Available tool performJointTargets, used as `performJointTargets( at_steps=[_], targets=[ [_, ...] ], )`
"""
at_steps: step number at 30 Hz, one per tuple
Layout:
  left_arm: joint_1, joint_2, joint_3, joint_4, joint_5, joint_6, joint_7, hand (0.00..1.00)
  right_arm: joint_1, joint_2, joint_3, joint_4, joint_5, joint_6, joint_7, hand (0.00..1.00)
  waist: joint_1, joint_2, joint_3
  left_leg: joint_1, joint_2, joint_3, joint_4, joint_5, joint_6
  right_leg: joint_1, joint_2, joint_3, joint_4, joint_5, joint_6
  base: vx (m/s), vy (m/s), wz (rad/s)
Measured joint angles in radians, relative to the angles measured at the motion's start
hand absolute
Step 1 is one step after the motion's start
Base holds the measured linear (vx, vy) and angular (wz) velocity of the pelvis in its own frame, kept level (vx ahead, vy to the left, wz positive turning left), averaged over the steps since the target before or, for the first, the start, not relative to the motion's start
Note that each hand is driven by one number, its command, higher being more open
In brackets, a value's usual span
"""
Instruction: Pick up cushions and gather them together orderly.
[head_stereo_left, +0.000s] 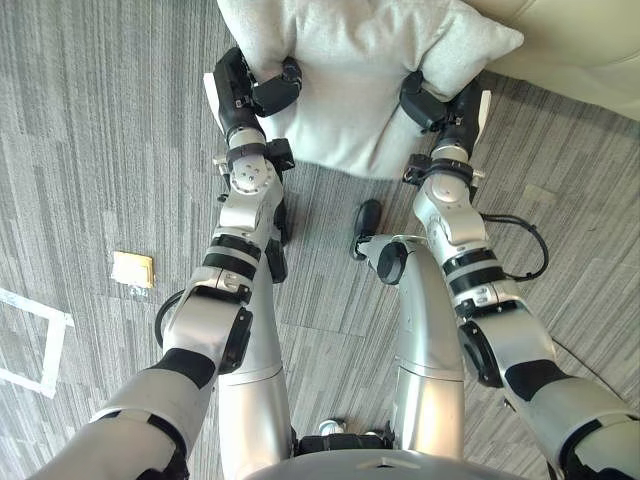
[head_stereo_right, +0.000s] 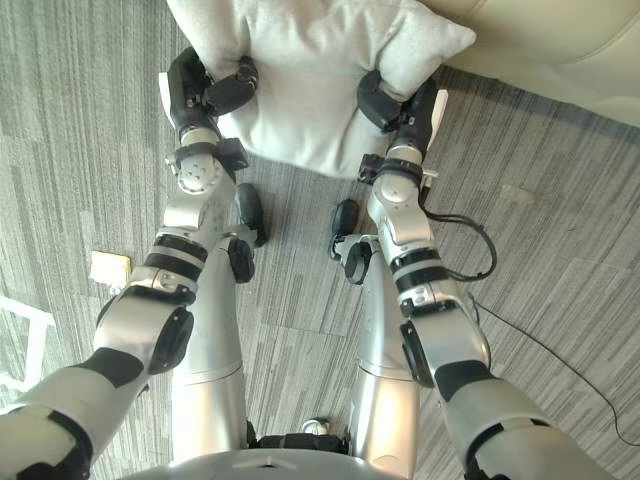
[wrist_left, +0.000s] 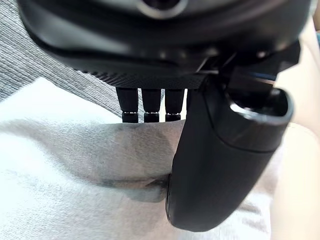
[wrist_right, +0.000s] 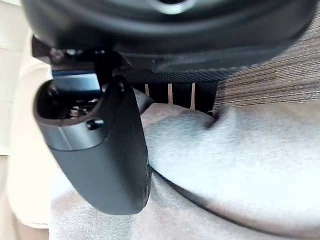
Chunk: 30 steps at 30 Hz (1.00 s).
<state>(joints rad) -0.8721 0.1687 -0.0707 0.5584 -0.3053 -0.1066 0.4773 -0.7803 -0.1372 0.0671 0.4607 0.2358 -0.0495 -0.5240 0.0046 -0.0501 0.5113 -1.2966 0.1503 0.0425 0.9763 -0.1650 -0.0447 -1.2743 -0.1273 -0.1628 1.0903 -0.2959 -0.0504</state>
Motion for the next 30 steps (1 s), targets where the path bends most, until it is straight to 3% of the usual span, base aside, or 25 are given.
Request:
performJointTargets(
  at_steps=[6, 10, 11, 13, 15, 20, 22, 25, 28, 30],
  targets=[
    [0.267, -0.048, -0.072, -0.28, 0.003, -0.041, -0.006, 0.0, 0.304, 0.025, 0.0, -0.323, -0.083, -0.029, 0.001, 0.0, 0.002, -0.001, -0.007, 0.28, -0.014, 0.032, -0.168, 0.03, -0.005, 0.256, 0.009, 0.006, -0.151, 0.028, 0.006, 0.02, -0.02, -0.04],
    [0.469, -0.106, -0.135, -0.408, 0.016, -0.047, -0.008, 0.0, 0.533, 0.035, 0.001, -0.484, -0.139, -0.041, 0.001, 0.0, 0.002, -0.005, -0.053, 0.453, -0.025, 0.035, -0.268, 0.038, -0.014, 0.429, 0.012, -0.005, -0.242, 0.028, 0.008, 0.13, -0.024, 0.04],
    [0.545, -0.121, -0.161, -0.445, 0.02, -0.049, -0.018, 0.0, 0.619, 0.035, 0.001, -0.538, -0.18, -0.044, 0.004, 0.0, 0.003, -0.009, -0.071, 0.539, -0.031, 0.039, -0.322, 0.043, -0.017, 0.512, 0.013, -0.007, -0.288, 0.028, 0.011, 0.1, -0.01, 0.01],
    [0.609, -0.129, -0.178, -0.466, 0.021, -0.051, -0.032, 0.0, 0.691, 0.034, 0.002, -0.575, -0.218, -0.048, 0.014, 0.0, 0.003, -0.009, -0.112, 0.589, -0.034, 0.042, -0.365, 0.048, -0.018, 0.559, 0.016, -0.01, -0.326, 0.03, 0.016, 0.14, -0.009, -0.01],
    [0.726, -0.128, -0.198, -0.503, 0.024, -0.062, -0.056, 0.0, 0.808, 0.024, 0.016, -0.631, -0.261, -0.051, 0.04, 0.0, 0.006, -0.009, -0.157, 0.718, -0.034, 0.056, -0.443, 0.052, -0.021, 0.68, 0.025, -0.01, -0.397, 0.033, 0.02, 0.17, 0.004, -0.09],
    [0.899, -0.126, -0.202, -0.537, 0.023, -0.068, -0.104, 0.0, 0.985, 0.009, 0.052, -0.672, -0.305, -0.068, 0.09, 0.0, 0.015, 0.003, -0.249, 0.889, -0.031, 0.068, -0.542, 0.055, -0.027, 0.847, 0.043, -0.013, -0.493, 0.028, 0.026, 0.14, -0.002, -0.05],
    [0.928, -0.124, -0.208, -0.539, 0.021, -0.069, -0.113, 0.0, 1.011, 0.009, 0.052, -0.672, -0.315, -0.069, 0.099, 0.0, 0.019, 0.01, -0.255, 0.917, -0.025, 0.069, -0.527, 0.055, -0.028, 0.887, 0.042, -0.011, -0.498, 0.014, 0.027, 0.09, -0.051, -0.03],
    [0.986, -0.118, -0.223, -0.539, 0.017, -0.069, -0.122, 0.0, 1.065, 0.007, 0.056, -0.673, -0.326, -0.069, 0.114, 0.0, 0.045, 0.018, -0.261, 0.912, -0.002, 0.057, -0.341, 0.056, -0.027, 0.975, 0.059, -0.007, -0.507, -0.017, 0.014, 0.05, -0.057, -0.12],
    [1.049, -0.119, -0.232, -0.54, 0.002, -0.069, -0.14, 0.0, 1.094, -0.009, 0.066, -0.691, -0.347, -0.068, 0.114, 0.0, 0.047, 0.037, -0.308, 0.852, 0.029, 0.054, -0.181, 0.062, -0.023, 1.026, 0.079, 0.006, -0.521, -0.045, -0.013, 0.12, -0.029, -0.16],
    [1.066, -0.119, -0.242, -0.539, 0.001, -0.067, -0.141, 0.0, 1.092, -0.015, 0.068, -0.707, -0.374, -0.061, 0.112, 0.0, 0.056, 0.037, -0.332, 0.836, 0.01, 0.045, -0.247, 0.0, -0.011, 1.04, 0.079, 0.024, -0.544, -0.045, -0.021, 0.19, 0.019, -0.23]
  ],
)
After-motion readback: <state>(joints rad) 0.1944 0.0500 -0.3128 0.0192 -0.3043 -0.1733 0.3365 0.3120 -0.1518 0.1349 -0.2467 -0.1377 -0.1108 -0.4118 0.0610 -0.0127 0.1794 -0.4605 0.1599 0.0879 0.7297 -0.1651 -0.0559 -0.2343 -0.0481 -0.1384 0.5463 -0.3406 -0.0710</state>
